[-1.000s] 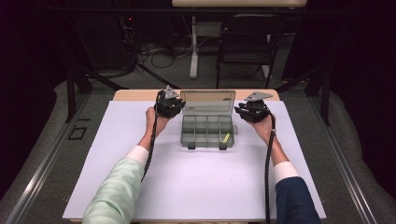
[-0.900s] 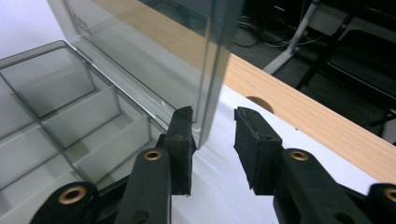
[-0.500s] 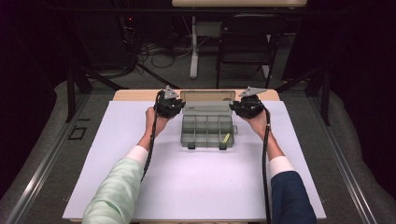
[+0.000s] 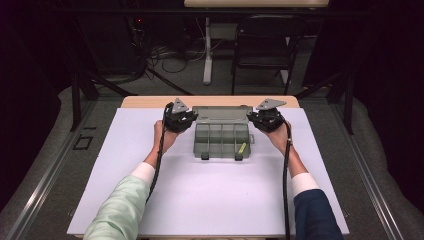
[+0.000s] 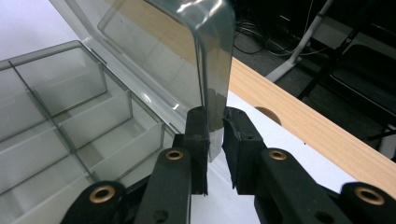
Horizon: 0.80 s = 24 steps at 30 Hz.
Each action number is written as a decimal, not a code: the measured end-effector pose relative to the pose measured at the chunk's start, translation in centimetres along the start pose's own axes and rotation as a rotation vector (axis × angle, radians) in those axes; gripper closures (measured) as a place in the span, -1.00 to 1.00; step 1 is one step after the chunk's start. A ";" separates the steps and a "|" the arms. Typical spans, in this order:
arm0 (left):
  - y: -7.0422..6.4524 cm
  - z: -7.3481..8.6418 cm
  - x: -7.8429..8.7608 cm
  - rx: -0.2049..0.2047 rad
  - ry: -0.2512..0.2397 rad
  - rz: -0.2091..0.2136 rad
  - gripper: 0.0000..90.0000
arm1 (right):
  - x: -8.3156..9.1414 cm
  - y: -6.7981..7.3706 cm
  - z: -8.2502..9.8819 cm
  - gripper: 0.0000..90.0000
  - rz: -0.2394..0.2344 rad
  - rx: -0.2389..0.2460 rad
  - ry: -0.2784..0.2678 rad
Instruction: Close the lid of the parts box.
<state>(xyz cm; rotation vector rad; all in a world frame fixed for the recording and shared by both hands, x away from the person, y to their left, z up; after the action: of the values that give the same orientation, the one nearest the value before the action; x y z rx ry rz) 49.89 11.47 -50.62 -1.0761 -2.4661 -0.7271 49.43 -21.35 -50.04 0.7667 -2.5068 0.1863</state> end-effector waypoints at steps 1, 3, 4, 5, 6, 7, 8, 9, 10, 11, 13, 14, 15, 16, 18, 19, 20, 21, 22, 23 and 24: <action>-0.1 0.1 0.1 -0.002 -0.003 0.003 0.72 | 0.1 0.1 0.1 0.77 0.001 0.008 -0.002; -0.3 0.3 0.2 -0.003 -0.002 0.011 0.72 | 0.2 0.2 0.4 0.75 -0.001 0.009 -0.007; -0.3 0.4 0.3 -0.005 0.001 0.015 0.71 | 0.3 0.3 0.5 0.75 0.000 0.012 -0.009; -0.3 0.5 0.4 -0.007 0.002 0.021 0.68 | 0.3 0.3 0.6 0.75 0.000 0.016 -0.009; -0.3 0.5 0.5 0.001 0.008 0.037 0.62 | 0.4 0.4 0.7 0.75 0.000 0.019 -0.012; -0.2 0.6 0.6 0.003 0.015 0.047 0.47 | 0.4 0.4 0.8 0.75 0.000 0.022 -0.014; -0.1 0.6 0.8 0.013 0.020 0.053 0.34 | 0.4 0.4 0.8 0.75 0.000 0.021 -0.014; 0.1 0.7 1.0 0.019 0.022 0.071 0.19 | 0.4 0.4 0.8 0.75 -0.001 0.023 -0.015; 0.2 0.7 1.3 0.022 0.021 0.084 0.11 | 0.5 0.4 0.8 0.75 0.000 0.023 -0.015; 0.4 0.8 1.7 0.021 0.025 0.086 0.06 | 0.5 0.4 0.9 0.75 0.000 0.025 -0.015; 0.8 0.9 2.5 0.022 0.014 0.091 0.01 | 0.5 0.5 0.9 0.75 0.001 0.023 -0.017; 1.0 0.9 2.9 0.022 0.009 0.085 0.03 | 0.5 0.5 0.9 0.74 -0.001 0.023 -0.018; 1.2 0.9 3.3 0.023 -0.002 0.085 0.15 | 0.5 0.5 0.9 0.74 -0.002 0.022 -0.018; 1.4 0.8 3.7 0.019 -0.013 0.068 0.28 | 0.5 0.5 1.0 0.74 -0.001 0.023 -0.017; 2.0 0.5 4.1 0.027 -0.011 0.039 0.51 | 0.6 0.6 1.0 0.74 -0.001 0.029 -0.015; 2.2 0.2 4.0 0.038 -0.009 0.035 0.58 | 0.6 0.6 1.0 0.74 0.001 0.031 -0.015; 2.4 -0.2 3.9 0.039 -0.007 0.032 0.65 | 0.6 0.6 1.0 0.73 -0.001 0.028 -0.014; 2.4 -0.5 3.7 0.038 -0.003 0.035 0.69 | 0.6 0.6 1.0 0.74 -0.002 0.025 -0.014; 2.4 -0.9 3.4 0.037 0.001 0.039 0.73 | 0.7 0.6 1.0 0.74 -0.003 0.024 -0.015; 2.3 -1.1 3.1 0.031 0.005 0.037 0.75 | 0.7 0.6 1.1 0.73 -0.003 0.025 -0.015; 2.3 -1.3 2.8 0.028 0.008 0.046 0.78 | 0.7 0.5 1.1 0.73 -0.004 0.026 -0.015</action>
<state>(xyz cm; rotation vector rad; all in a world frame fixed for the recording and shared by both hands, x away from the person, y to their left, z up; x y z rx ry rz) 49.95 13.66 -47.40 -1.1142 -2.4291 -0.6795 48.20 -21.50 -50.61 0.7858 -2.5214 0.2134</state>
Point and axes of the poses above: each handheld gripper's, and its own axes: x roughly backward along the jaws, z roughly out of its underside, y roughly to its left, the point moved 1 cm from there along -x, roughly forward along the jaws, and after that the axes turned 13 degrees about -x, right-handed, at the moved point
